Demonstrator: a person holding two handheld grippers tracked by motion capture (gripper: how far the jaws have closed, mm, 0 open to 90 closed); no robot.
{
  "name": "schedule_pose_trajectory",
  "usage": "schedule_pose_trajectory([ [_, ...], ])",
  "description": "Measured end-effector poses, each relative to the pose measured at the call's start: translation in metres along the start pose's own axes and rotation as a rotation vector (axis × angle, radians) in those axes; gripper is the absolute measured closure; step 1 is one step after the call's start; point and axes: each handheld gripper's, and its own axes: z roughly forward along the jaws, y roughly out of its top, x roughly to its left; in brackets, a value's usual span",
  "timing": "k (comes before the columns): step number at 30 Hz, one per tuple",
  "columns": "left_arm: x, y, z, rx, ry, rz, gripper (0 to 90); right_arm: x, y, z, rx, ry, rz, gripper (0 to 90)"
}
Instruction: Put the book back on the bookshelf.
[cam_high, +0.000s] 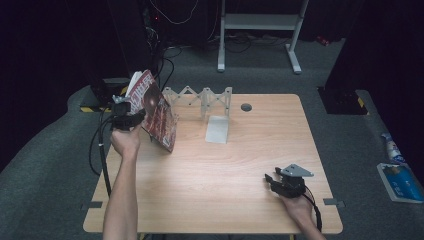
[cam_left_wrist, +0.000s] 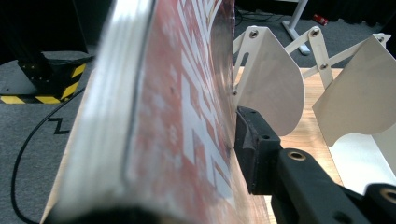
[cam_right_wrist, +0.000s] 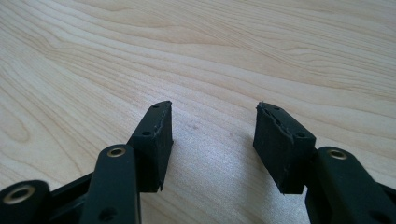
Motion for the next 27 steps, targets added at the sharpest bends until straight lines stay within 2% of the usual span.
schedule_pose_trajectory([
  [6, 0.003, 0.0, -0.007, -0.009, -0.002, -0.008, 64.6, 0.0, 0.0, 0.0, 0.0, 0.0, 0.0, 46.8],
  [9, 0.004, -0.002, -0.012, -0.004, 0.004, 0.006, 60.9, 0.0, 0.0, 0.0, 0.0, 0.001, -0.001, 46.7],
  [16, 0.008, -0.004, -0.017, -0.019, 0.0, -0.016, 56.0, 0.0, 0.0, 0.0, 0.0, 0.001, -0.001, 46.6],
  [20, 0.008, -0.004, -0.023, -0.047, -0.001, -0.015, 54.6, 0.0, 0.0, 0.0, -0.001, 0.001, -0.001, 46.5],
  [23, 0.008, -0.004, -0.028, -0.062, -0.018, -0.01, 53.3, 0.0, 0.0, 0.0, -0.001, 0.001, -0.001, 46.4],
  [27, 0.008, -0.005, -0.032, -0.075, -0.027, -0.024, 51.9, 0.0, 0.0, 0.0, -0.001, 0.001, -0.001, 46.4],
])
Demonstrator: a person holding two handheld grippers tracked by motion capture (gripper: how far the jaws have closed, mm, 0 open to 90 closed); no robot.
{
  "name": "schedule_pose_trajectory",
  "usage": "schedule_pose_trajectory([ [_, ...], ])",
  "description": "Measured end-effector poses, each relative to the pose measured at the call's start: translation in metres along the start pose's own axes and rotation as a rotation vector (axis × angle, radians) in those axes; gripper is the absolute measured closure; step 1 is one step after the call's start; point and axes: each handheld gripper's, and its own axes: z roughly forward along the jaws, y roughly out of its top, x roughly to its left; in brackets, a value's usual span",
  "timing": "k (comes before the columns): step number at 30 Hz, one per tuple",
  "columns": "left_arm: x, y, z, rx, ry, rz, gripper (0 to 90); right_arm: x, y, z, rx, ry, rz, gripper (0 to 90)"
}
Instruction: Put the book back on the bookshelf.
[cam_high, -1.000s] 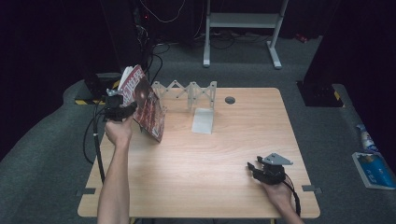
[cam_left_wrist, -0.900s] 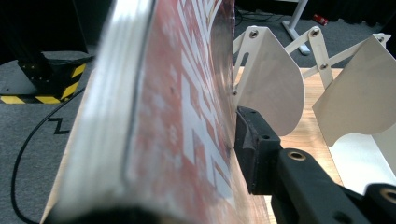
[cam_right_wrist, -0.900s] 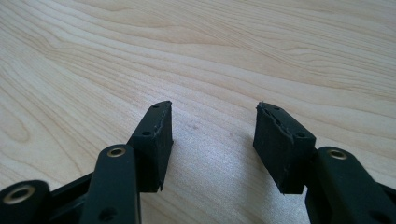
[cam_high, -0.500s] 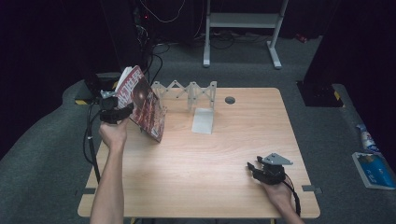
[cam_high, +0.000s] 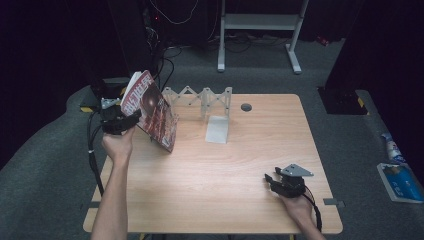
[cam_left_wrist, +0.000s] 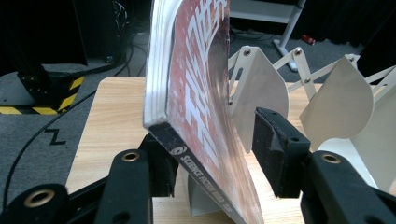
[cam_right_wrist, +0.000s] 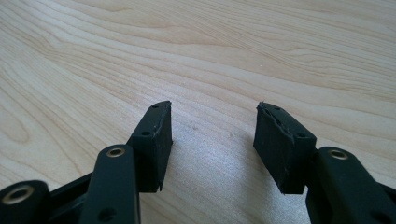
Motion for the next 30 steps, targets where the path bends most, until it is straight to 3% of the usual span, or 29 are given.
schedule_pose_trajectory([
  [8, 0.002, -0.001, -0.01, -0.027, 0.024, -0.038, 51.0, 0.0, 0.0, 0.0, 0.0, 0.0, 0.001, 46.4],
  [13, 0.005, 0.001, -0.016, -0.051, -0.004, -0.084, 52.8, 0.0, 0.0, 0.0, 0.0, -0.001, 0.001, 46.3],
  [22, 0.006, 0.001, -0.027, -0.058, -0.012, -0.085, 51.8, 0.0, 0.0, 0.0, 0.0, -0.002, 0.001, 46.2],
  [30, 0.003, 0.0, -0.032, -0.03, -0.019, -0.047, 51.7, 0.0, 0.0, 0.0, 0.0, -0.002, 0.002, 46.2],
])
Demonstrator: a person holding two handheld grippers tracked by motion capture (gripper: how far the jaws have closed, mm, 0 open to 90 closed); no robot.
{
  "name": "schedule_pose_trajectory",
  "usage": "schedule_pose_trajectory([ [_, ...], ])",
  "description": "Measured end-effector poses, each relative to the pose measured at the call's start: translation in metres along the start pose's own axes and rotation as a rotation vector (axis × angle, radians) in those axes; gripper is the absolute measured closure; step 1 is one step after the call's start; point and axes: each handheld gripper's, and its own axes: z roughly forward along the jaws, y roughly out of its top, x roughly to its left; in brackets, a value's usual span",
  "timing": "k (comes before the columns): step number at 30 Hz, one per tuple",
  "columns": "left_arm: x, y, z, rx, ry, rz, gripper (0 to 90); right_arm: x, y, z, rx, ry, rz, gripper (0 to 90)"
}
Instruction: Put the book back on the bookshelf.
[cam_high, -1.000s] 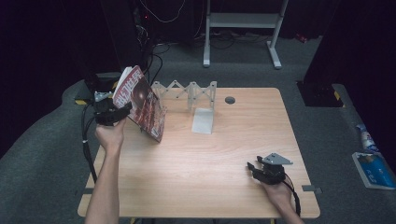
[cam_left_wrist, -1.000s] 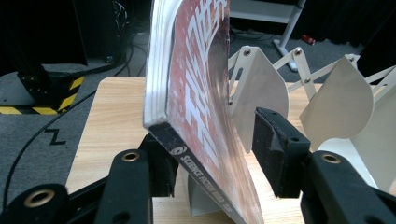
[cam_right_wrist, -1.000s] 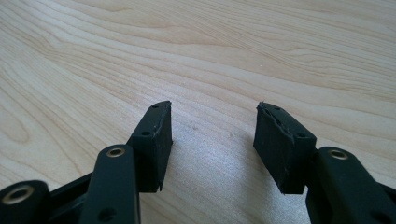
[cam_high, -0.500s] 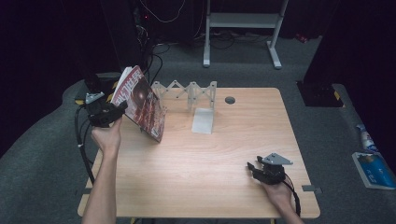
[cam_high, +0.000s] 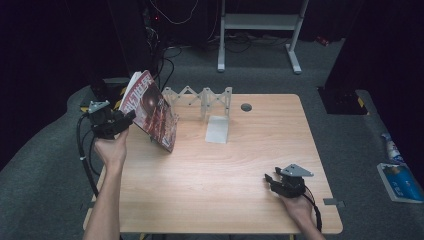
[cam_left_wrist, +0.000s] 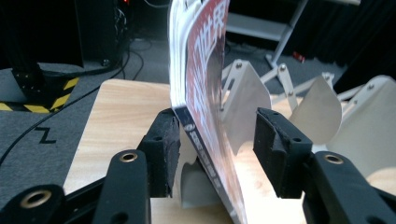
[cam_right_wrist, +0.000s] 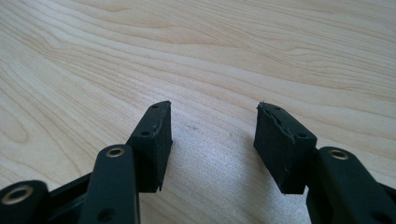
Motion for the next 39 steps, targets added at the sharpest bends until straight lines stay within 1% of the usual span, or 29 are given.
schedule_pose_trajectory([
  [1, 0.0, -0.002, -0.002, 0.002, -0.003, 0.006, 51.9, 0.0, 0.0, 0.0, 0.0, 0.0, 0.001, 46.2],
  [3, 0.0, -0.002, -0.002, 0.001, -0.008, 0.003, 51.9, 0.0, 0.0, 0.0, 0.0, 0.0, 0.0, 46.2],
  [5, 0.0, -0.004, -0.006, -0.001, -0.013, 0.012, 51.9, 0.0, 0.0, 0.0, 0.0, 0.001, 0.0, 46.1],
  [11, -0.001, -0.007, -0.011, 0.004, -0.029, 0.019, 51.9, 0.0, 0.0, 0.0, 0.001, 0.001, 0.0, 46.1],
  [12, -0.002, -0.008, -0.013, 0.005, -0.042, 0.02, 51.9, 0.0, 0.0, 0.0, 0.001, 0.001, 0.001, 46.1],
  [14, -0.003, -0.008, -0.014, 0.006, -0.044, 0.024, 51.9, 0.0, 0.0, 0.0, 0.002, 0.001, 0.0, 46.1],
  [15, -0.004, -0.009, -0.017, 0.0, -0.05, 0.031, 51.8, 0.0, 0.001, 0.0, 0.006, 0.002, -0.002, 46.3],
  [17, -0.005, -0.01, -0.018, -0.002, -0.054, 0.032, 51.7, 0.0, 0.001, 0.0, 0.007, 0.002, -0.002, 46.3],
  [25, -0.014, -0.012, -0.024, -0.006, -0.084, 0.052, 51.1, 0.0, 0.001, -0.001, 0.009, 0.004, -0.004, 46.3],
  [28, -0.016, -0.013, -0.024, -0.008, -0.093, 0.053, 50.9, 0.0, 0.001, -0.001, 0.008, 0.003, -0.005, 46.3],
  [29, -0.018, -0.013, -0.025, -0.004, -0.1, 0.061, 50.7, 0.0, 0.001, -0.001, 0.008, 0.003, -0.003, 46.3],
  [36, -0.026, -0.016, -0.027, -0.01, -0.134, 0.073, 49.6, 0.0, 0.001, -0.001, 0.008, 0.003, -0.004, 46.4],
  [39, -0.03, -0.018, -0.026, -0.001, -0.148, 0.079, 49.1, 0.0, 0.001, -0.001, 0.008, 0.003, -0.004, 46.3],
])
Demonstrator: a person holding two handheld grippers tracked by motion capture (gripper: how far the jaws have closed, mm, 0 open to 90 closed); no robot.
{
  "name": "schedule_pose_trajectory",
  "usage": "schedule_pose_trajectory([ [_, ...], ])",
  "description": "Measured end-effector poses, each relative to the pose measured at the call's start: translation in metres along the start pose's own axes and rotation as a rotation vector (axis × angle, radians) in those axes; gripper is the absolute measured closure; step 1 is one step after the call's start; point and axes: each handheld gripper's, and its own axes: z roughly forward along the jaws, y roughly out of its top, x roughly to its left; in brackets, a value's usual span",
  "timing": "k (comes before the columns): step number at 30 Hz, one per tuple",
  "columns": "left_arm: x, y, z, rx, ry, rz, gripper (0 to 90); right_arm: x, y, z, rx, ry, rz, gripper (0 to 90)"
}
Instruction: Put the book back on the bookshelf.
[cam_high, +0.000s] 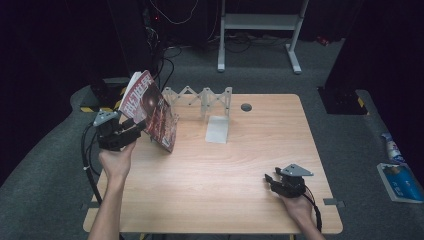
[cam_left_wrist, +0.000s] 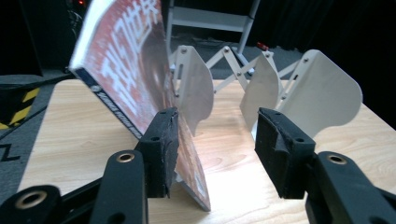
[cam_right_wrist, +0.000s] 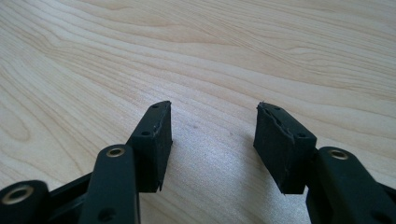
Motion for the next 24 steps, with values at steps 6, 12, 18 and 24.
schedule_pose_trajectory([
  [6, -0.007, 0.0, 0.001, 0.0, -0.02, 0.01, 48.8, 0.0, 0.0, 0.0, 0.0, 0.0, 0.0, 46.3],
  [12, -0.014, -0.001, 0.002, 0.005, -0.047, 0.02, 48.5, 0.0, 0.0, 0.0, 0.0, 0.0, 0.0, 46.3],
  [18, -0.022, -0.001, 0.005, 0.013, -0.074, 0.035, 48.3, 0.0, 0.0, 0.0, 0.0, 0.0, 0.0, 46.3],
  [24, -0.026, -0.002, 0.007, 0.032, -0.088, 0.051, 48.0, 0.0, 0.0, 0.0, 0.002, -0.001, 0.003, 46.3],
])
